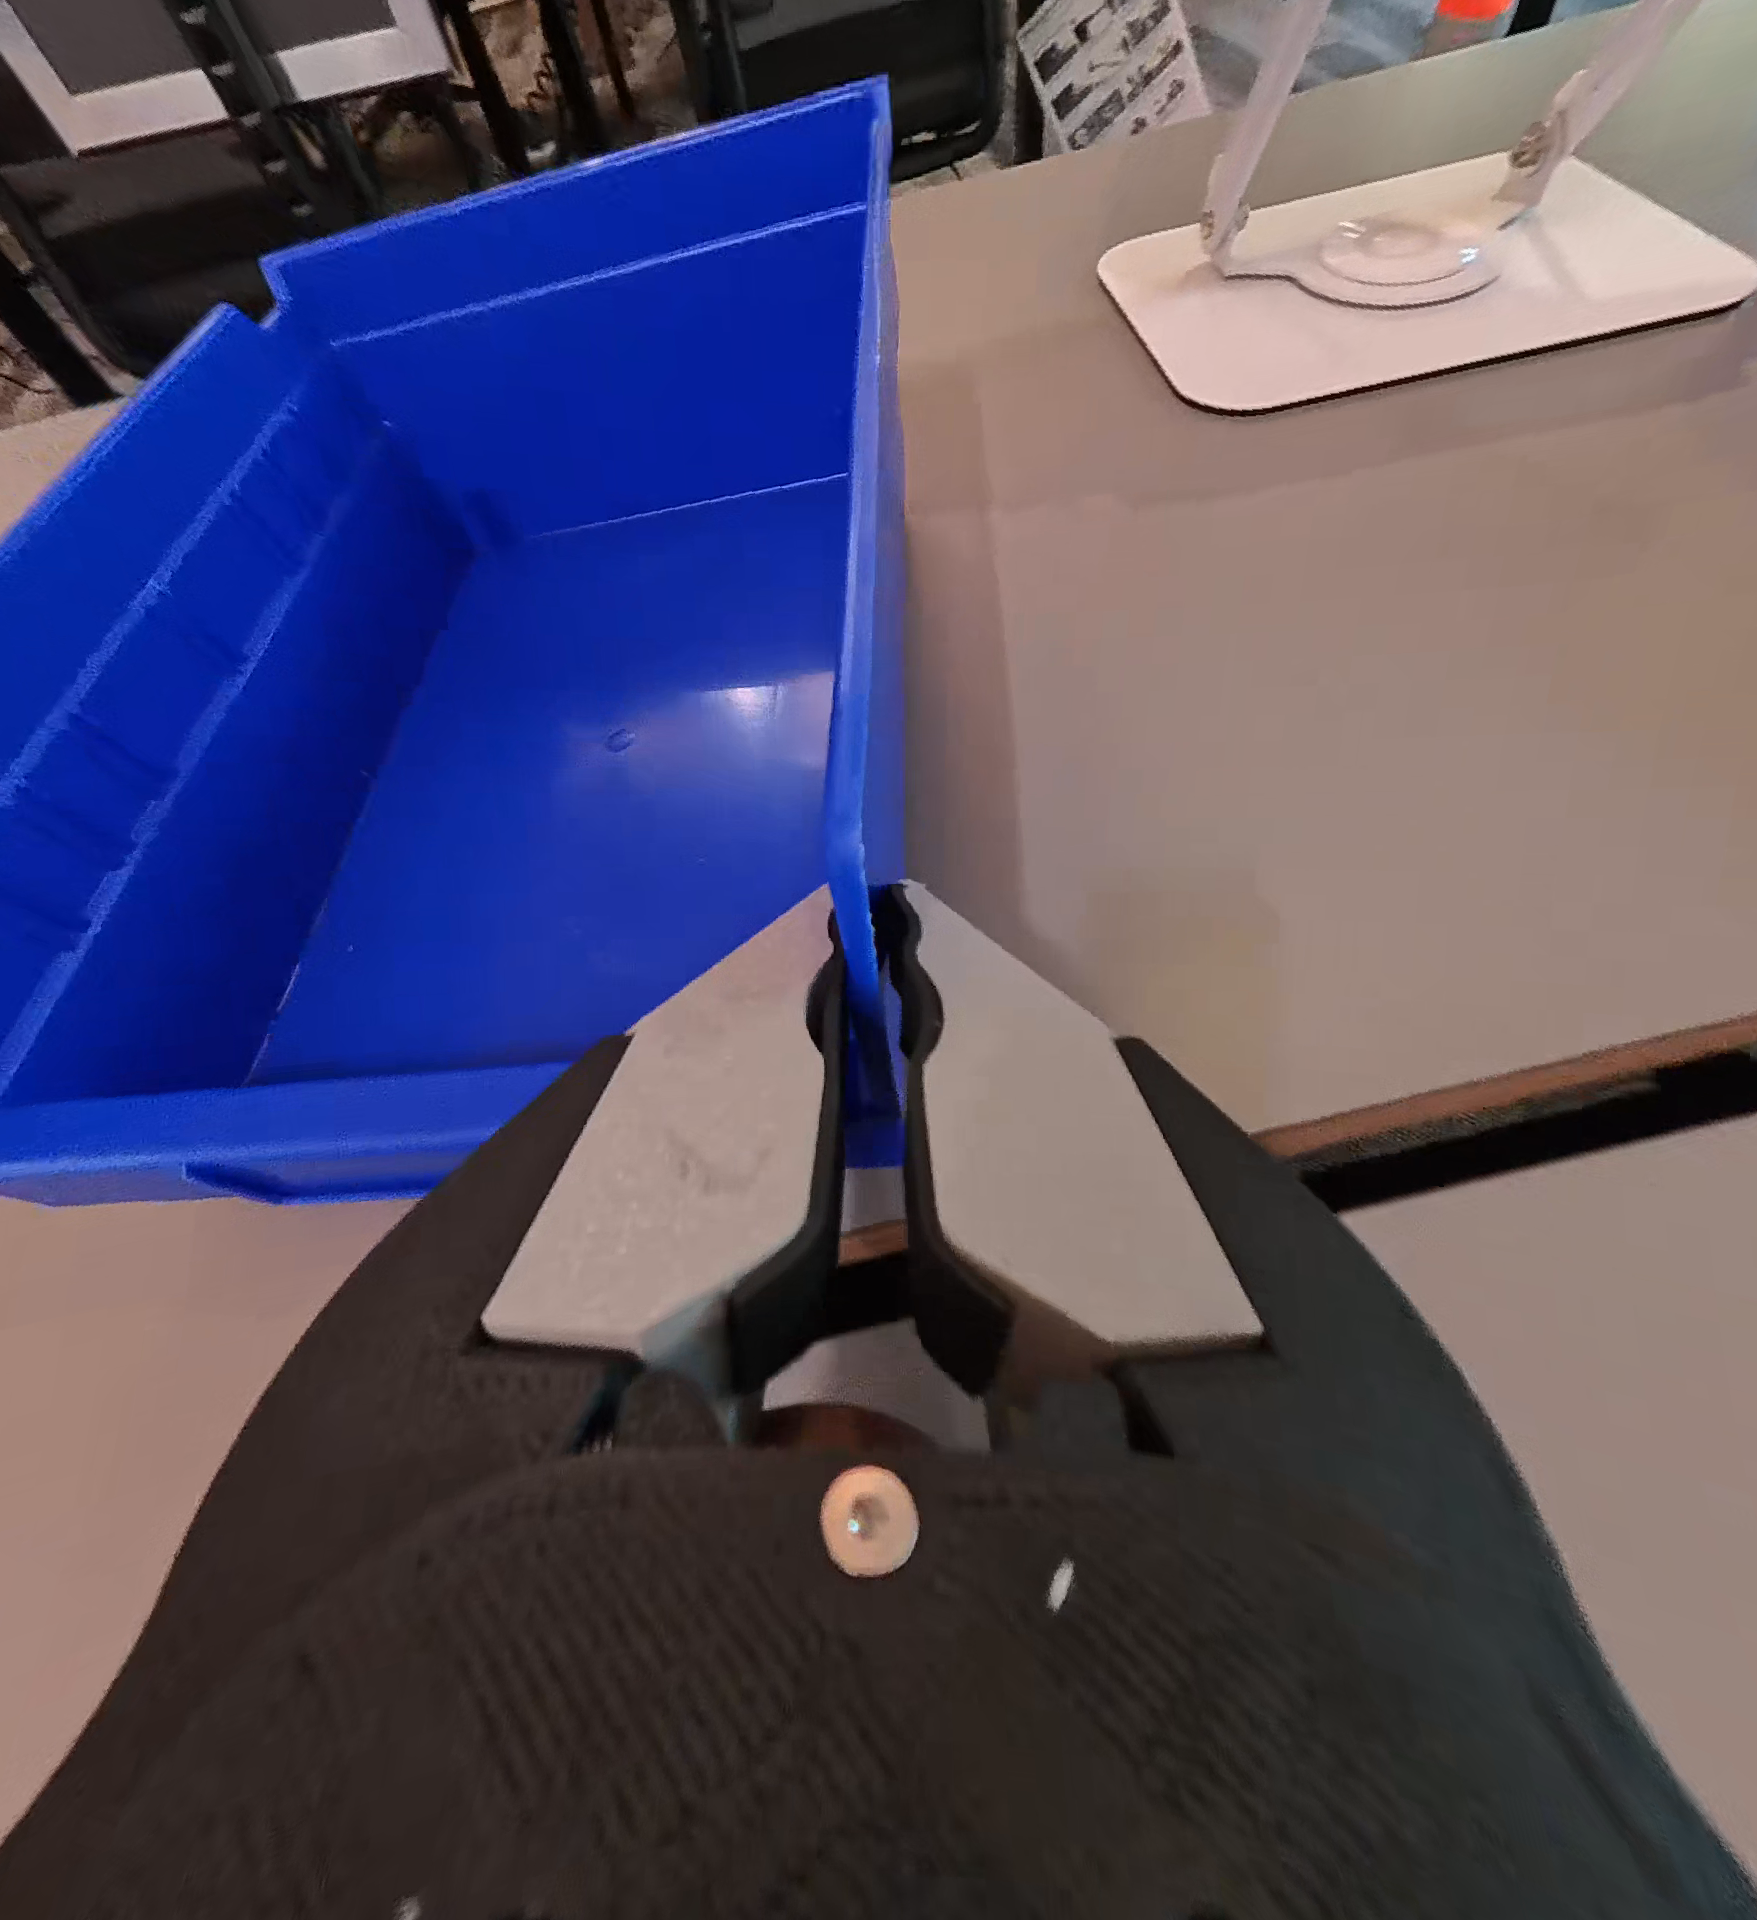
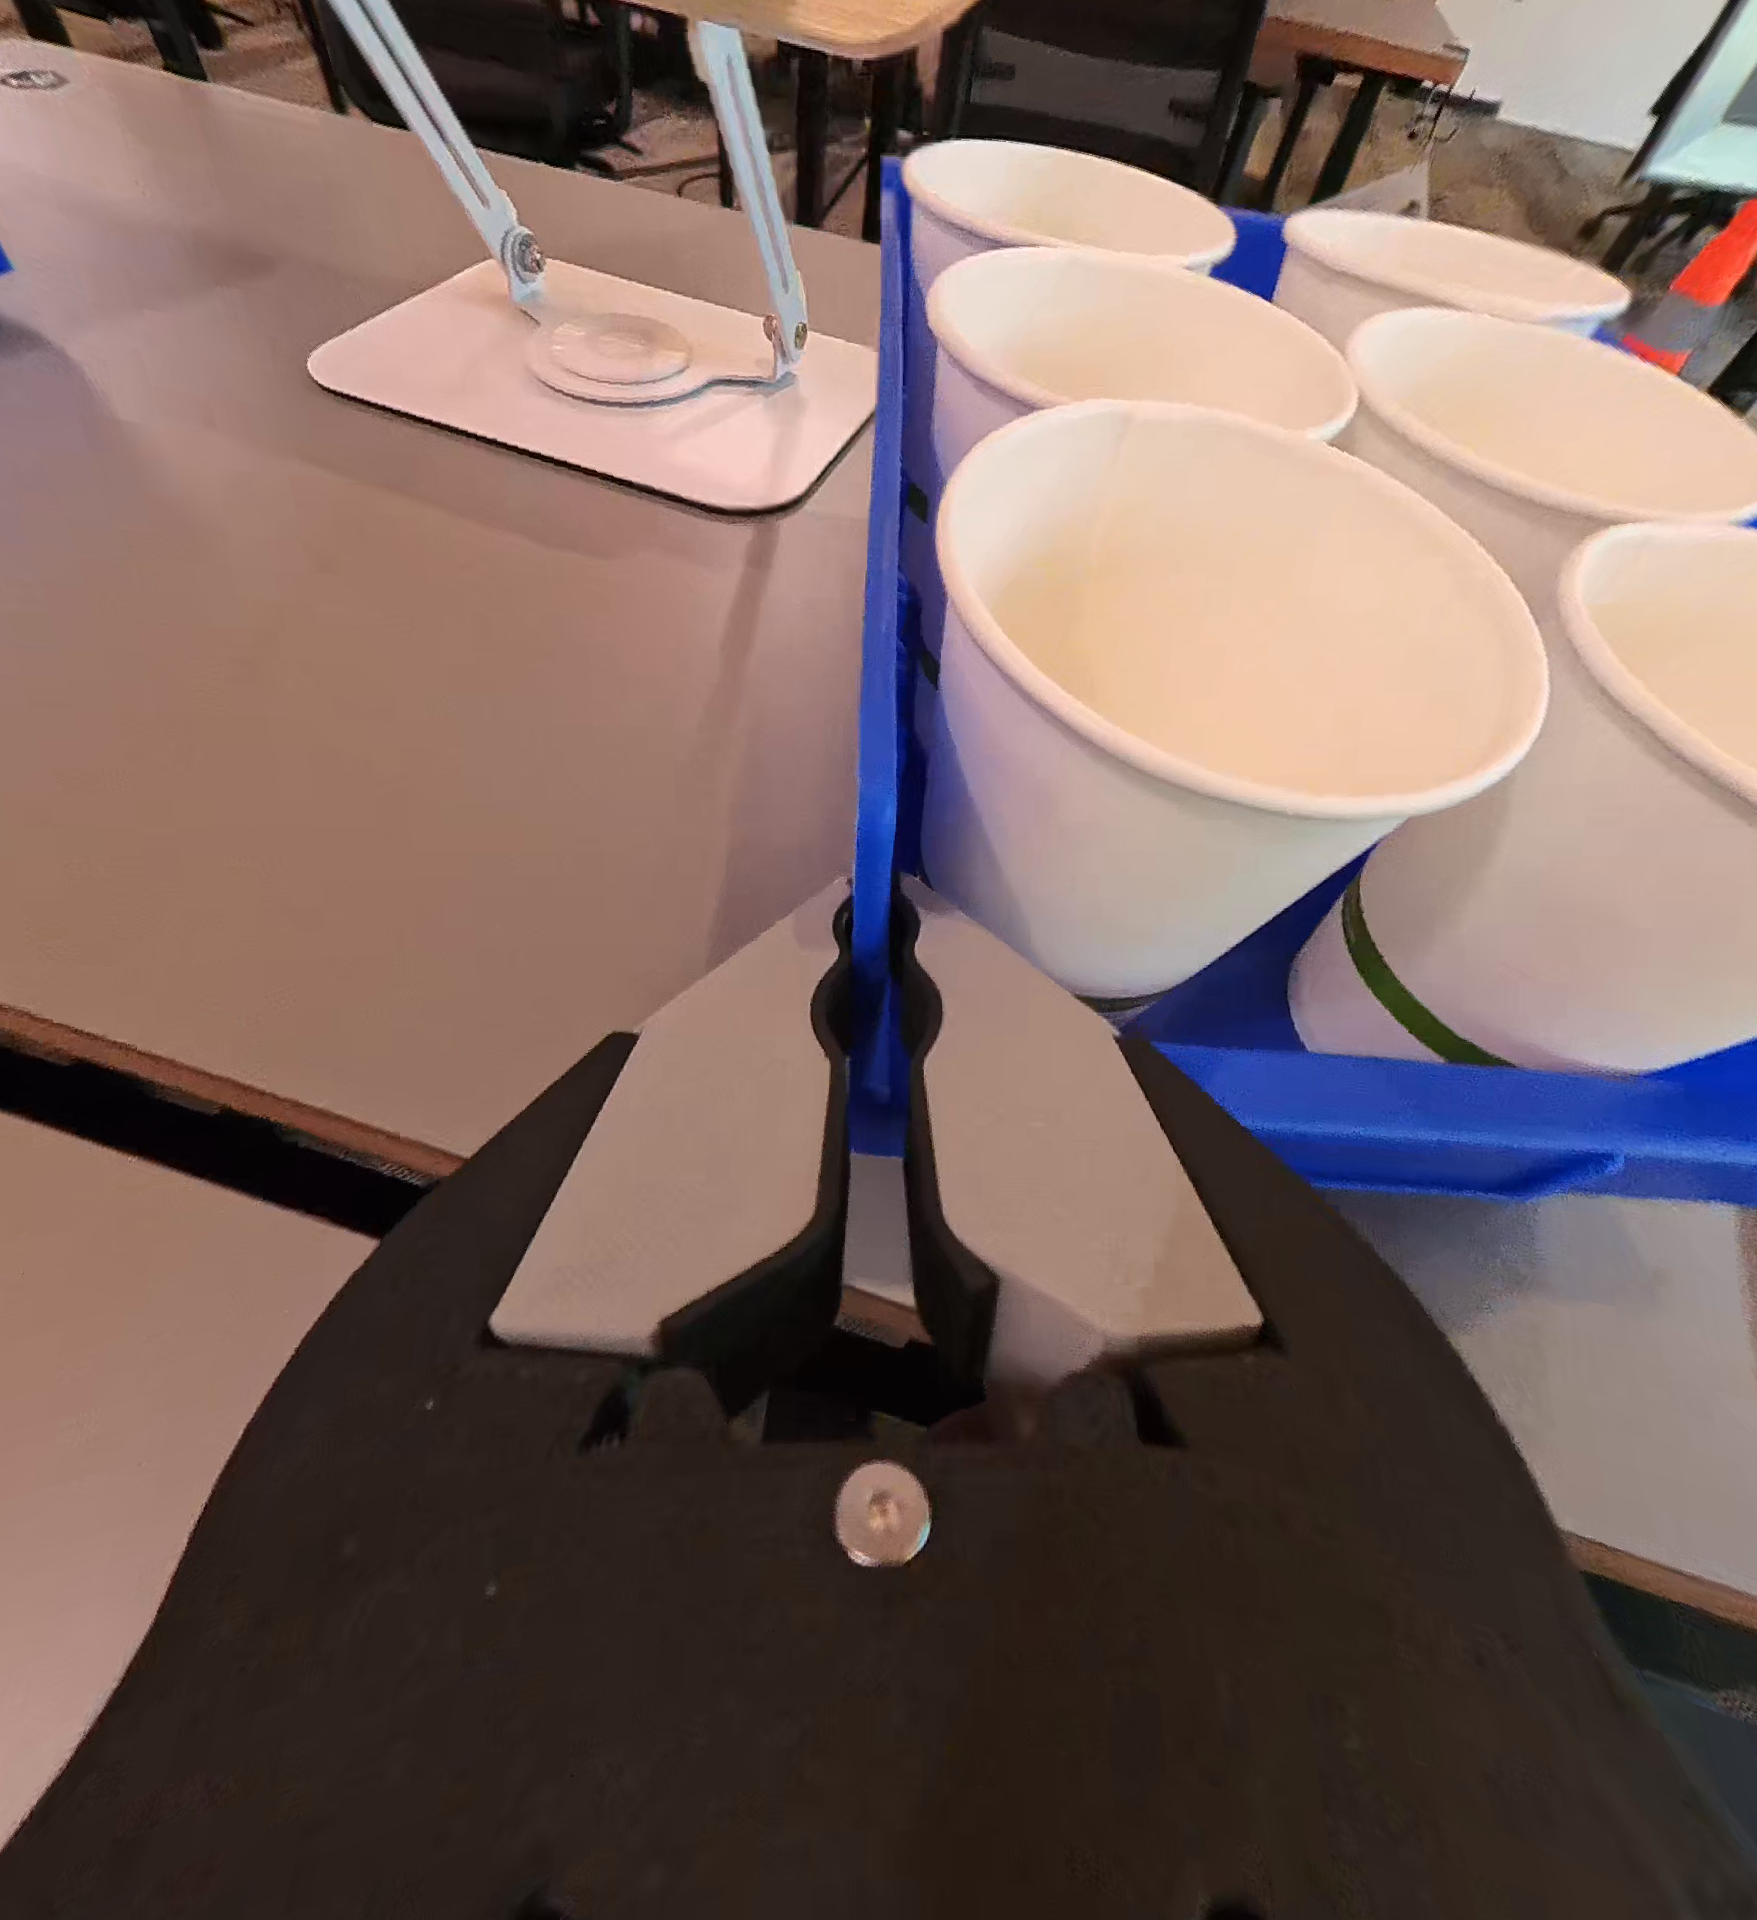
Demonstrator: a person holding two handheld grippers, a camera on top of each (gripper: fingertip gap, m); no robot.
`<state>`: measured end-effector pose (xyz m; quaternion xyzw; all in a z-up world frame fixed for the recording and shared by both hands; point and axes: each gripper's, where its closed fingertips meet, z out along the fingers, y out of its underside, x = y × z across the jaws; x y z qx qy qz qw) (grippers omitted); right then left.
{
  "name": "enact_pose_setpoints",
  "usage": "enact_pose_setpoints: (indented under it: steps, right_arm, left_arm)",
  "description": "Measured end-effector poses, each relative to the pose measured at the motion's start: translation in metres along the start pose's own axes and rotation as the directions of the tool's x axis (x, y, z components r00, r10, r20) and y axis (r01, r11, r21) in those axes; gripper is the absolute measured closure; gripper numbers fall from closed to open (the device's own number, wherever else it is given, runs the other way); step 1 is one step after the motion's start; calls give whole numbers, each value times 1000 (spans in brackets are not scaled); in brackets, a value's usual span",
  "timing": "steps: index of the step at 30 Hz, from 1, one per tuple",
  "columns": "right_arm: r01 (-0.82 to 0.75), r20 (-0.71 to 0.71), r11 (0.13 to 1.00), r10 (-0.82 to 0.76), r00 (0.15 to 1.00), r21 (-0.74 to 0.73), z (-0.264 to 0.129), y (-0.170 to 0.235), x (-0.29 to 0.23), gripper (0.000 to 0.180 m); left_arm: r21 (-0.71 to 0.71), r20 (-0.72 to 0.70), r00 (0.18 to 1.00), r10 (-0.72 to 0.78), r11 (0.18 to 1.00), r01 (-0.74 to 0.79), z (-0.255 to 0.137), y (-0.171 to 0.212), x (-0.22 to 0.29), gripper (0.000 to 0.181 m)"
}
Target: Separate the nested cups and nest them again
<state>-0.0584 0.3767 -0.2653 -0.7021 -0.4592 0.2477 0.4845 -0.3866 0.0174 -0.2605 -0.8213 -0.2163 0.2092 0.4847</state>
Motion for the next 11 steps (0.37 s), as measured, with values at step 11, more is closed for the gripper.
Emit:
enact_pose_setpoints:
  steps: [11]
  right_arm:
    - [-50, 184, 998, 57, 981, -41, -44, 24, 11, 179]
  left_arm:
    - [61, -84, 996, 13, 998, -8, -47, 1, 3, 179]
